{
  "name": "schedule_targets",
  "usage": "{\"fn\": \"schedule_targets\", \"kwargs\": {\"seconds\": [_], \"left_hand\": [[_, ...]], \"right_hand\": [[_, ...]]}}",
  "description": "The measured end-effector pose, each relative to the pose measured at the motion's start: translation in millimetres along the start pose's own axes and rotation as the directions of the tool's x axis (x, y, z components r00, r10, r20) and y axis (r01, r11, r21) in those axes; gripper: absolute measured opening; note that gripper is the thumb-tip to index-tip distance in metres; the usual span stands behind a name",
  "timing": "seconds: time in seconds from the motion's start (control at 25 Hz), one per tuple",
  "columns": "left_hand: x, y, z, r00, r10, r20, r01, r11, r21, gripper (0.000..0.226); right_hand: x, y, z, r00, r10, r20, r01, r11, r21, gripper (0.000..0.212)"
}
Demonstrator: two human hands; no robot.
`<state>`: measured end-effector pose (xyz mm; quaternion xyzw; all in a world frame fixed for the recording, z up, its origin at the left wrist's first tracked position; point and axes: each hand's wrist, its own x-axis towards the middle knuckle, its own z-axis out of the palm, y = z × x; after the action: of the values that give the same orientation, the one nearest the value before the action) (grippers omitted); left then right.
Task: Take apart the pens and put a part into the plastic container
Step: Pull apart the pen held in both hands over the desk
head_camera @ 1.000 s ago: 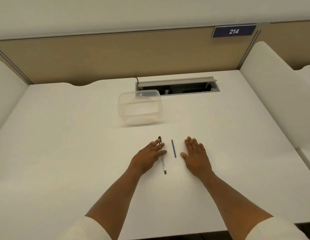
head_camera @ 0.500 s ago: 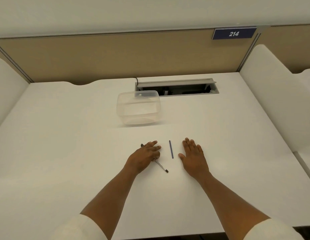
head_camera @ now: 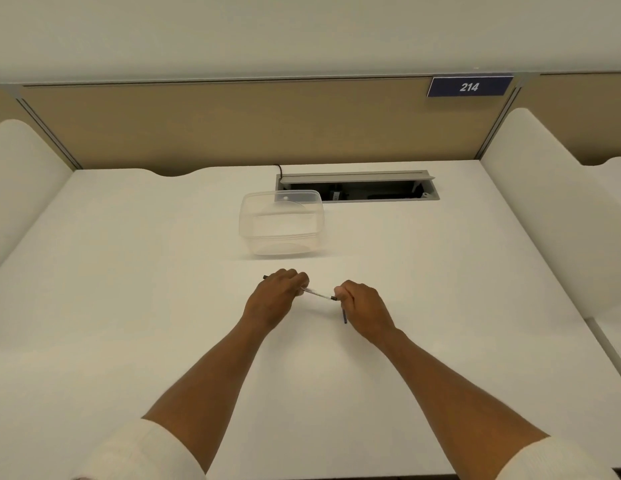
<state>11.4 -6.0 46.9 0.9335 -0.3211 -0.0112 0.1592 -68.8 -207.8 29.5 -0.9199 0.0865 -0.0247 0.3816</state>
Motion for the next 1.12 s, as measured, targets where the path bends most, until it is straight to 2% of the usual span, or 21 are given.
{"fn": "schedule_targets", "kwargs": {"seconds": [0.12,0.28,0.4,0.52,0.64,0.84,1.12], "left_hand": [[3.5,5.6,-7.9,0.999,0.004,-0.036,-0.004,1.000,-0.004,0.013],[2.6,7.1,-12.6,0.997,-0.012,-0.079,0.012,1.000,0.000,0.011],[0.6,5.1,-14.6,0.996,-0.018,-0.084,0.019,1.000,0.003,0.011],[-1.3,5.4,-15.2,0.998,-0.001,-0.068,0.001,1.000,0.001,0.011],[-0.3,9.3,-14.2,0.999,-0.026,-0.035,0.026,1.000,-0.009,0.008],[3.3,18.3,-13.8,0.993,-0.104,-0.057,0.099,0.991,-0.090,0.005],[7.5,21.1,-19.9,0.996,-0.083,-0.023,0.080,0.989,-0.125,0.013]], "right_hand": [[6.5,-12.2,-0.9,0.998,0.051,0.023,-0.054,0.987,0.152,0.042],[17.1,-25.6,-4.5,0.985,0.143,0.099,-0.160,0.969,0.190,0.049],[21.0,-31.7,-6.9,0.944,0.278,0.180,-0.321,0.901,0.291,0.050],[23.0,-35.1,-9.8,0.919,0.347,0.189,-0.391,0.869,0.304,0.049],[26.5,-34.6,-10.0,0.923,0.352,0.156,-0.380,0.894,0.238,0.051],[33.9,-31.3,-9.3,0.970,0.244,0.017,-0.244,0.969,0.048,0.057],[38.6,-29.3,-8.9,0.983,0.106,-0.148,-0.103,0.994,0.027,0.054]]}}
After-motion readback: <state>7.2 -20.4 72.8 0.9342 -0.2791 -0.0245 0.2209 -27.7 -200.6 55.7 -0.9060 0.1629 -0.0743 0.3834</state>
